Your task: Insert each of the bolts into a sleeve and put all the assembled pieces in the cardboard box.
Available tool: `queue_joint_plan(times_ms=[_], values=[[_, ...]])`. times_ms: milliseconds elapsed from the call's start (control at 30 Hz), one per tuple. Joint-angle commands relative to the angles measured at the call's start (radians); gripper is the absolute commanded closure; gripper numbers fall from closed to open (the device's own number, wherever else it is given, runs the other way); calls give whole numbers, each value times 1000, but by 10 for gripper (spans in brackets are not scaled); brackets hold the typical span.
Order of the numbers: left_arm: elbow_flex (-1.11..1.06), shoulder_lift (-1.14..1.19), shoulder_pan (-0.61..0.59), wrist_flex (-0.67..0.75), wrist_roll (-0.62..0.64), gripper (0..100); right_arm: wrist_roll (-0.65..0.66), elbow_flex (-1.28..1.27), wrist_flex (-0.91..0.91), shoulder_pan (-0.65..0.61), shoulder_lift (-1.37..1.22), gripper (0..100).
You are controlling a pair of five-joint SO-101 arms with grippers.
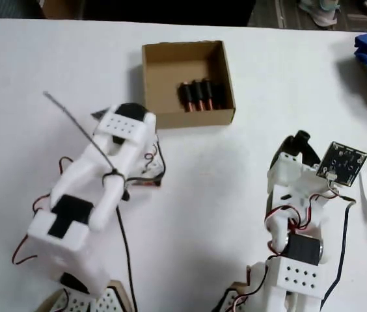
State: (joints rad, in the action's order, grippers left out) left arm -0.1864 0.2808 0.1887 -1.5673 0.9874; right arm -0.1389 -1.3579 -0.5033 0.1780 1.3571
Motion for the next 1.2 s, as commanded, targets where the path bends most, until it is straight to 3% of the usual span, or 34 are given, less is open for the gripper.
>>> queue_joint_plan(times_ms=[0,233,367,500,933,1067,1167], values=[[27,101,5,26,25,704,2,9,28,1,28,978],[211,322,12,-91,12,704,9,9,22,2,28,978],[303,394,12,-210,-132,703,9,9,28,1,28,978],[306,425,12,-216,-285,705,8,9,30,1,28,978],[343,402,114,-212,-284,706,8,9,30,1,28,978],[340,288,89,-212,-278,706,8,9,30,7,28,978],[338,210,48,-210,-206,704,9,9,30,2,28,978]])
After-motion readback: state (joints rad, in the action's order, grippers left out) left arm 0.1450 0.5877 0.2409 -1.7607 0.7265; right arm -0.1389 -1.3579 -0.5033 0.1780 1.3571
